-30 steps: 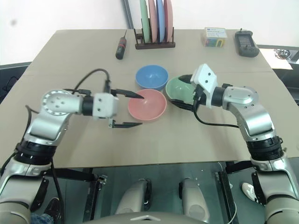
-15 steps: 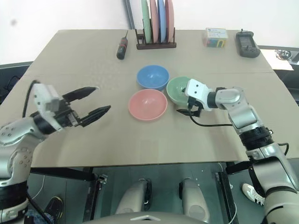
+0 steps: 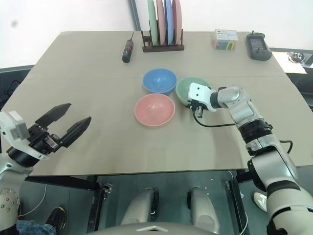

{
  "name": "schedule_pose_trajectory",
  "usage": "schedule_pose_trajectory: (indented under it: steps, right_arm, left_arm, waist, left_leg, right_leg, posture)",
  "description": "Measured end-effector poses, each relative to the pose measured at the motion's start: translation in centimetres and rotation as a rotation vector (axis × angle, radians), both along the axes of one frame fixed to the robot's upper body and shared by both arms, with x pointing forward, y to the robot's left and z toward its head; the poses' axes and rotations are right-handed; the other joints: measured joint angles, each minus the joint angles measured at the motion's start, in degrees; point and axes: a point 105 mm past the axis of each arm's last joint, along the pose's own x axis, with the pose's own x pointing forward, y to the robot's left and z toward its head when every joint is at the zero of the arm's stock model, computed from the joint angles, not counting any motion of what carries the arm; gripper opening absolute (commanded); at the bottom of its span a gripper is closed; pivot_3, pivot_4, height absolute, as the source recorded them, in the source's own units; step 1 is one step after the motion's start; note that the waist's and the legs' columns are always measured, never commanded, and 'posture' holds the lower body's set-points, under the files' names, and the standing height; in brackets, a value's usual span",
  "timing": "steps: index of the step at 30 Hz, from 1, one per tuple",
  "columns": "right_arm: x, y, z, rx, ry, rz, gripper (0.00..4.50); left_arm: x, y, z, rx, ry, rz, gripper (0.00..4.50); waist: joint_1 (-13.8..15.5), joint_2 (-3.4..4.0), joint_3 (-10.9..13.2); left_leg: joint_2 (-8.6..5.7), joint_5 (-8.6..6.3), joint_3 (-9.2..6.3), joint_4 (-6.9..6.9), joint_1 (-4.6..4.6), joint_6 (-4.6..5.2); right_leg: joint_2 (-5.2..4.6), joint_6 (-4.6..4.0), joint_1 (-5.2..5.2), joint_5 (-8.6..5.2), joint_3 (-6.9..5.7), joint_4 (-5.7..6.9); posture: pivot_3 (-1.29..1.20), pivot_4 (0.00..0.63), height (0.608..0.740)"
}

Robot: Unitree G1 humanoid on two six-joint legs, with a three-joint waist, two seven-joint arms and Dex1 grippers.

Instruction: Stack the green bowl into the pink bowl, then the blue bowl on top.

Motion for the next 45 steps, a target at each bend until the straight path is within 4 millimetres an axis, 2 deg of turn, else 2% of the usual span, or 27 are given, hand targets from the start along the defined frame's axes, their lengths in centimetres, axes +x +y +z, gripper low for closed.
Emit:
schedule_pose_trajectory:
  steps: [5,11,13,17,19,21,25,28,30,34,38,39,41,42,45]
  right_arm:
    - [-0.1,0.1,0.0,-0.008,-0.002,0.011,0.11]
    - [-0.1,0.1,0.1,-0.014,-0.008,0.017,0.11]
    - [-0.3,0.1,0.8,-0.024,-0.034,0.034,0.11]
    - [-1.0,0.8,3.9,-0.025,-0.109,0.089,0.11]
    - [-1.8,1.8,6.1,-0.01,-0.145,0.134,0.11]
    - [-3.4,3.4,8.5,0.033,-0.174,0.216,0.11]
    - [-6.3,6.1,10.3,0.087,-0.179,0.34,0.11]
    - [-8.3,8.4,10.2,0.097,-0.162,0.429,0.11]
    - [-9.6,10.5,9.3,0.09,-0.141,0.494,0.11]
    - [-10.1,11.9,8.6,0.084,-0.132,0.509,0.11]
    - [-10.2,12.9,7.4,0.057,-0.134,0.505,1.05]
    - [-10.0,12.9,7.2,0.051,-0.137,0.496,1.41]
    - [-9.3,12.7,6.9,0.038,-0.14,0.466,2.44]
    - [-9.2,12.6,6.8,0.036,-0.141,0.459,2.66]
    - [-8.9,12.5,6.8,0.037,-0.148,0.444,3.98]
  left_arm:
    - [-0.3,-0.2,-0.2,-0.001,0.014,-0.031,4.5]
    - [-0.8,-1.4,-0.5,-0.001,0.047,-0.14,4.5]
    - [-0.9,-1.7,-0.6,0.001,0.053,-0.169,4.5]
    - [-0.8,-2.0,-0.1,0.018,0.041,-0.197,4.5]
    - [-0.7,-2.2,0.1,0.03,0.034,-0.214,4.5]
    - [-0.7,-2.4,0.2,0.039,0.035,-0.242,4.5]
    - [-0.3,-2.4,-0.1,0.034,0.05,-0.268,4.5]
    - [0.0,-2.2,0.1,0.041,0.046,-0.274,4.5]
    - [0.3,-2.1,0.2,0.04,0.043,-0.281,4.5]
    - [0.6,-2.1,0.0,0.034,0.049,-0.293,4.5]
    - [0.9,-2.3,-0.1,0.041,0.054,-0.306,4.5]
    - [0.9,-2.4,-0.1,0.042,0.051,-0.307,4.5]
    - [0.9,-2.4,-0.1,0.043,0.052,-0.309,4.5]
    - [0.9,-2.4,-0.1,0.043,0.052,-0.309,4.5]
    - [0.9,-2.4,-0.1,0.043,0.054,-0.314,4.5]
  waist:
    - [0.0,0.0,0.0]
    - [0.0,0.01,0.0]
    - [0.0,0.03,0.0]
    - [0.0,0.04,0.0]
    - [-0.1,0.05,0.0]
    - [0.0,0.05,0.0]
    - [0.0,0.05,0.0]
    - [0.0,0.04,0.0]
    - [0.0,0.05,0.0]
    - [0.1,0.04,0.0]
    - [0.1,0.03,0.0]
    - [0.1,0.03,0.0]
    - [0.0,0.03,0.0]
    - [0.0,0.03,0.0]
    - [0.0,0.04,0.0]
  left_leg:
    - [0.0,0.0,0.0,0.0,0.0,0.0]
    - [0.0,0.0,0.0,0.0,0.0,0.0]
    - [0.0,0.0,0.0,0.0,-0.02,0.0]
    - [0.01,0.0,0.0,-0.02,-0.01,0.0]
    - [0.02,0.0,0.01,-0.03,-0.01,0.0]
    - [0.03,0.0,-0.01,-0.05,0.0,0.0]
    - [0.03,0.0,-0.02,-0.05,-0.01,0.0]
    - [0.03,0.0,-0.02,-0.05,0.0,0.0]
    - [0.03,0.0,-0.02,-0.05,0.0,0.0]
    - [0.03,0.0,-0.03,-0.05,-0.01,0.0]
    - [0.03,0.0,-0.03,-0.06,-0.03,0.0]
    - [0.03,0.0,-0.03,-0.06,-0.02,-0.01]
    - [0.03,0.0,-0.02,-0.06,-0.02,-0.01]
    - [0.03,0.0,-0.02,-0.06,-0.02,-0.01]
    - [0.03,0.0,-0.02,-0.09,-0.02,-0.01]
  right_leg:
    - [0.0,0.0,0.0,0.0,0.0,0.0]
    - [0.0,-0.19,0.0,-0.11,0.0,0.0]
    - [0.0,-0.19,-0.01,-0.11,0.0,0.0]
    - [0.0,-0.19,-0.03,-0.11,0.0,0.0]
    - [0.01,-0.19,-0.03,-0.12,0.0,0.0]
    - [0.01,-0.19,-0.04,-0.12,-0.01,0.0]
    - [0.01,-0.19,-0.04,-0.12,-0.02,-0.01]
    - [0.01,-0.2,-0.04,-0.12,-0.04,0.0]
    - [0.01,-0.2,-0.06,-0.12,-0.04,0.01]
    - [0.0,-0.2,-0.06,-0.12,-0.05,-0.01]
    - [-0.01,-0.2,-0.07,-0.12,-0.05,-0.01]
    - [-0.01,-0.2,-0.07,-0.12,-0.05,-0.01]
    - [-0.01,-0.2,-0.07,-0.12,-0.05,-0.01]
    - [-0.01,-0.2,-0.07,-0.12,-0.05,-0.01]
    - [-0.01,-0.2,-0.08,-0.12,-0.05,-0.01]
  posture:
    - [0.0,0.15,0.74]
    - [0.0,0.15,0.74]
    - [0.0,0.15,0.74]
    - [0.0,0.15,0.74]
    - [0.0,0.15,0.74]
    - [0.0,0.15,0.74]
    - [0.0,0.15,0.74]
    - [0.0,0.15,0.74]
    - [0.0,0.15,0.74]
    - [0.0,0.15,0.74]
    - [0.0,0.15,0.74]
    - [0.0,0.15,0.74]
    - [0.0,0.15,0.74]
    - [0.0,0.15,0.74]
    - [0.0,0.15,0.74]
